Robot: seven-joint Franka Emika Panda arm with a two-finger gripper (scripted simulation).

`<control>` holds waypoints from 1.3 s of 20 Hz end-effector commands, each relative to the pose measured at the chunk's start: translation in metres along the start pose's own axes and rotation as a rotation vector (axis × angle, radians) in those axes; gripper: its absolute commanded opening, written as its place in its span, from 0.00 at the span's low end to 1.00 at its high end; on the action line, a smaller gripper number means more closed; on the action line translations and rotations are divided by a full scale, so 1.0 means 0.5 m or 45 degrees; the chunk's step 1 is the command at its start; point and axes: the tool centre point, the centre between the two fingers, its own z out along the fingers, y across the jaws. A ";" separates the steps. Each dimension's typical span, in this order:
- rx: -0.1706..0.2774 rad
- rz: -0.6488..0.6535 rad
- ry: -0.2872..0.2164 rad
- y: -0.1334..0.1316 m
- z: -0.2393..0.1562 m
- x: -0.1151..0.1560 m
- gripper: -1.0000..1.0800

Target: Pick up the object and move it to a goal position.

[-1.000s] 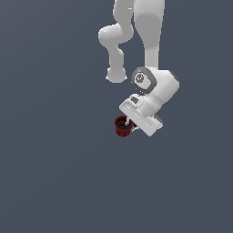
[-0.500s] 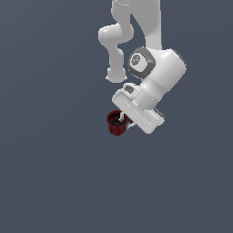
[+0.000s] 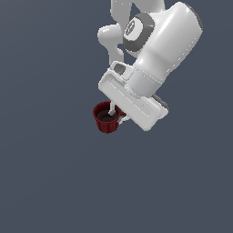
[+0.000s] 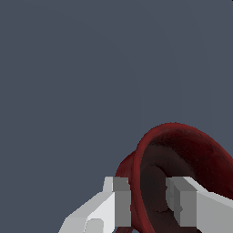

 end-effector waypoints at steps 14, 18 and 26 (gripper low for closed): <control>0.001 -0.001 0.004 0.040 -0.113 0.210 0.00; 0.001 -0.001 0.005 0.045 -0.128 0.240 0.00; -0.001 0.000 0.007 0.050 -0.144 0.274 0.00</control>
